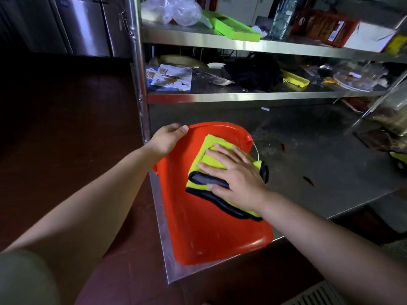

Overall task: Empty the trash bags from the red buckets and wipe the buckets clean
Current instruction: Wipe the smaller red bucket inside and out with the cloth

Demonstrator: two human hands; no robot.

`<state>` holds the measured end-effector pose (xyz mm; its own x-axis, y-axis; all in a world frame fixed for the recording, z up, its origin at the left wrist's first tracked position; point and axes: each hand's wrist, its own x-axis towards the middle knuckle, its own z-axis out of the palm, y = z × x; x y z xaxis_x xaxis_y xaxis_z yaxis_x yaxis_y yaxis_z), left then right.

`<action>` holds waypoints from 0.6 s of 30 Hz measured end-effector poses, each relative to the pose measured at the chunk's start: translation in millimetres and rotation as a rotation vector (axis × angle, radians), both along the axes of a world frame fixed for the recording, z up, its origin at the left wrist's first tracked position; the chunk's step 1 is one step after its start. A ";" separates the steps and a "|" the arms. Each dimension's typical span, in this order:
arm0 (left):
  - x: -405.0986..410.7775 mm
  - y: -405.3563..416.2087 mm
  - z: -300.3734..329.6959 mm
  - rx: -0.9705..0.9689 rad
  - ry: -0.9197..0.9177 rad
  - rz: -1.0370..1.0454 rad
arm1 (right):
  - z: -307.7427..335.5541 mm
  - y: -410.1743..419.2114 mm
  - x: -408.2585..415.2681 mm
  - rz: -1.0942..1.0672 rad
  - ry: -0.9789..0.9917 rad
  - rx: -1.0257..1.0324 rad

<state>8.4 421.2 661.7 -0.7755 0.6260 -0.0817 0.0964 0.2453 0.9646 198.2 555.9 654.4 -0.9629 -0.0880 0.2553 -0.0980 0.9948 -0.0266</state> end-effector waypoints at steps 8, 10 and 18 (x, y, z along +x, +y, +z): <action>5.0 10.1 -0.4 0.017 0.024 0.039 | -38.9 1.7 97.7 0.161 0.017 -0.075; 6.9 14.0 -0.8 -0.011 0.056 0.110 | -38.3 -0.7 93.9 0.180 0.022 -0.042; 4.2 -8.8 -6.2 0.022 -0.031 0.296 | -16.6 -5.0 18.7 0.216 0.008 0.033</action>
<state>12.6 412.4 655.5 -0.9222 0.3745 -0.0968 -0.0057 0.2370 0.9715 216.9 551.0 637.8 -0.9186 -0.3009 0.2564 -0.3094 0.9509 0.0075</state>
